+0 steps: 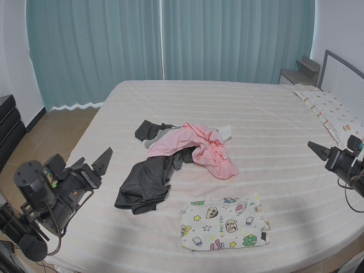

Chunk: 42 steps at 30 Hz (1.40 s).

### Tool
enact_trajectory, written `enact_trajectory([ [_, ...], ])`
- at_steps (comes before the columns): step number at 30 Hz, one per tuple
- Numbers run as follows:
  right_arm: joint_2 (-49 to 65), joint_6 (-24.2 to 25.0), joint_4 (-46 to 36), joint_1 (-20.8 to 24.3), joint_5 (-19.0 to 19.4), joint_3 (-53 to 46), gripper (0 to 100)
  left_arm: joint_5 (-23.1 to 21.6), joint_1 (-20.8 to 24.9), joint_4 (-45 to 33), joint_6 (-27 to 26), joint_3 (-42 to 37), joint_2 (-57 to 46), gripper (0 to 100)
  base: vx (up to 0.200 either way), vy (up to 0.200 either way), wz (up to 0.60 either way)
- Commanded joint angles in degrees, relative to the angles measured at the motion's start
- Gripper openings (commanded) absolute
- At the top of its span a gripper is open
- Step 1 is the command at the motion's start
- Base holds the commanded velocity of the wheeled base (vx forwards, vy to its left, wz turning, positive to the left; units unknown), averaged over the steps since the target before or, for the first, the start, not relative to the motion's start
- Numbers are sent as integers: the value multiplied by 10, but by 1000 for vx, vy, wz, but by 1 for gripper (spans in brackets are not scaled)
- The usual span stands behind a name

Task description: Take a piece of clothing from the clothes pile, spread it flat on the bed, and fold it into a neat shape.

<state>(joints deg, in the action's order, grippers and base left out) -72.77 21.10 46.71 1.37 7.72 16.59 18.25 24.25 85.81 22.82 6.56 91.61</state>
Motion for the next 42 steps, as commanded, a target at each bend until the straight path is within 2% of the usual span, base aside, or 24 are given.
enact_trajectory([
  [1,330,-23,-190,5,4,-72,100,92,4,-116,-112,-66,-305,100,0,0,0],
  [3,383,-33,-250,14,3,-69,100,93,3,-173,-144,-66,-368,100,0,0,0],
  [5,397,-37,-266,17,3,-68,100,93,3,-190,-154,-66,-388,100,0,0,0],
  [6,477,-66,-358,40,2,-63,100,94,0,-306,-208,-56,-501,100,0,0,0],
  [7,499,-79,-383,44,2,-61,100,94,-3,-351,-217,-49,-535,100,0,0,0],
  [9,540,-106,-426,47,2,-59,100,95,-14,-439,-226,-31,-601,100,0,0,0],
  [10,543,-108,-428,47,2,-59,100,95,-15,-445,-226,-30,-605,100,0,0,0],
  [11,594,-146,-479,46,2,-56,100,95,-42,-579,-226,6,-686,100,0,0,0],
  [13,622,-169,-501,44,2,-58,100,93,-56,-649,-226,24,-729,100,0,0,0],
  [15,669,-213,-531,45,1,-63,100,91,-71,-746,-226,50,-783,100,0,0,0],
  [18,671,-262,-532,44,-16,-78,100,92,-89,-830,-226,62,-835,100,0,0,0],
  [19,671,-268,-528,44,-35,-83,100,92,-109,-852,-226,62,-856,100,0,0,0],
  [21,671,-274,-524,44,-67,-98,100,93,-130,-861,-222,57,-865,100,0,0,0],
  [23,671,-304,-513,44,-126,-135,100,95,-141,-859,-214,58,-864,100,0,0,0],
  [24,671,-307,-511,44,-130,-138,100,96,-141,-858,-213,58,-864,100,0,0,0],
  [25,671,-311,-474,43,-179,-163,100,100,-142,-860,-211,57,-864,100,0,0,0],
  [26,671,-308,-468,43,-184,-165,100,100,-142,-862,-211,57,-864,100,0,0,0],
  [27,671,-274,-443,43,-185,-166,100,99,-142,-864,-211,43,-864,100,0,0,0],
  [29,671,-247,-454,40,-183,-166,100,96,-142,-855,-212,5,-864,100,0,0,0],
  [32,677,-246,-457,28,-179,-166,100,77,-142,-824,-213,-44,-865,100,0,0,0],
  [34,697,-261,-460,0,-172,-166,100,23,-141,-808,-215,-66,-864,100,0,0,0],
  [36,728,-281,-461,-10,-161,-166,100,-52,-141,-821,-211,-66,-864,100,0,0,0],
  [38,728,-273,-457,-12,-151,-166,100,-150,-141,-824,-198,-66,-863,100,0,0,0],
  [42,728,-260,-456,-12,-152,-166,100,-154,-142,-826,-215,-66,-864,100,0,0,0],
])
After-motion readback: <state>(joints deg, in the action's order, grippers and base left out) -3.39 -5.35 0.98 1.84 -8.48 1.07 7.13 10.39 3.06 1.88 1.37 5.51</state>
